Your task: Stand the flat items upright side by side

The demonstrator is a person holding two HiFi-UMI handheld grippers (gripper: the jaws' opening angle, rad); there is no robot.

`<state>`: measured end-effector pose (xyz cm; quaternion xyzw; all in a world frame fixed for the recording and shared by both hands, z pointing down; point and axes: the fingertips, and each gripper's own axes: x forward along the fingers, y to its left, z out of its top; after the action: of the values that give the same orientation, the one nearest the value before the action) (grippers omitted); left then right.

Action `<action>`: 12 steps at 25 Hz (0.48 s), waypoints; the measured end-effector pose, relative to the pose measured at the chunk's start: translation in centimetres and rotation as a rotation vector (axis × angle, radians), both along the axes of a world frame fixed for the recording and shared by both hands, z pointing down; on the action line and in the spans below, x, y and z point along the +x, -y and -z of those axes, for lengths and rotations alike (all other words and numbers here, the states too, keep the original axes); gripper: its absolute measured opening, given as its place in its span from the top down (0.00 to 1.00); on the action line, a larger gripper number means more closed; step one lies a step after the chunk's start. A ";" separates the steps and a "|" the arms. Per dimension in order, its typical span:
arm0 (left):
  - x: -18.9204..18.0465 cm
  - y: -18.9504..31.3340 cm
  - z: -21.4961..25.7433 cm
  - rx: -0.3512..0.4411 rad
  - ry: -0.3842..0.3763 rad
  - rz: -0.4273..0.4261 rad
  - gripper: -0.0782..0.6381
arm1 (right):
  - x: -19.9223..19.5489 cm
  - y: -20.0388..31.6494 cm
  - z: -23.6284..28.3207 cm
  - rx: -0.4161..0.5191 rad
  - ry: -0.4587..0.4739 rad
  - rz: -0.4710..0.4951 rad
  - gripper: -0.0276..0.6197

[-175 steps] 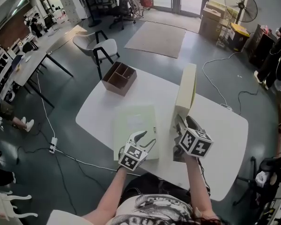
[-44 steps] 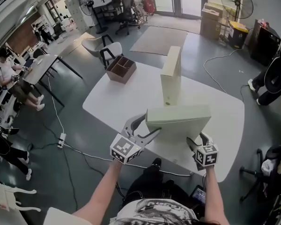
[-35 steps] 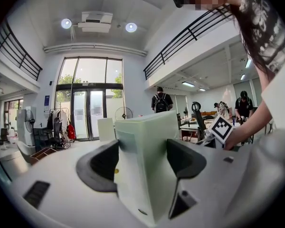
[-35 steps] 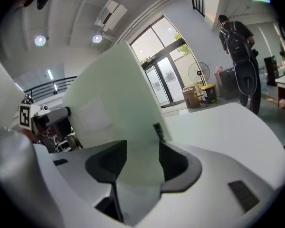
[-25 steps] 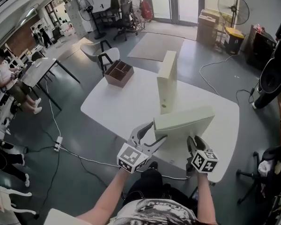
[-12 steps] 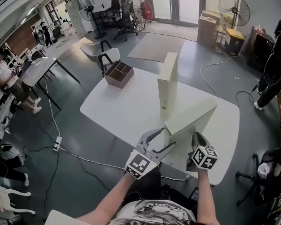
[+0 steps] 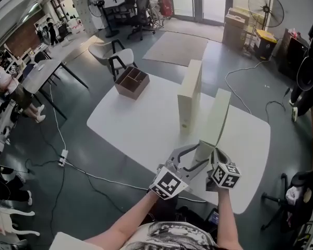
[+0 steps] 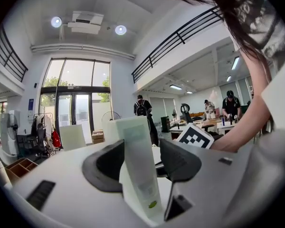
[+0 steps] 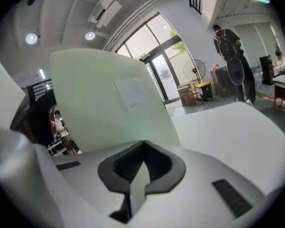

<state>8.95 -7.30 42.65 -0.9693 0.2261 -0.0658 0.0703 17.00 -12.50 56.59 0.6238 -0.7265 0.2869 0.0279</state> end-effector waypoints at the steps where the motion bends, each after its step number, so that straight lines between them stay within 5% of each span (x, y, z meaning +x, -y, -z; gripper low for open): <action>1: 0.2 0.6 0.0 0.003 0.004 -0.002 0.57 | -0.1 0.5 -0.1 -0.002 0.001 0.001 0.98; 12: 0.2 7.3 -0.1 -0.013 -0.010 0.013 0.57 | -1.3 5.0 -1.1 -0.028 0.024 0.005 0.98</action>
<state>9.11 -14.62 42.78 -0.9686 0.2323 -0.0631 0.0623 15.69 -17.51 57.71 0.6179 -0.7243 0.3045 0.0285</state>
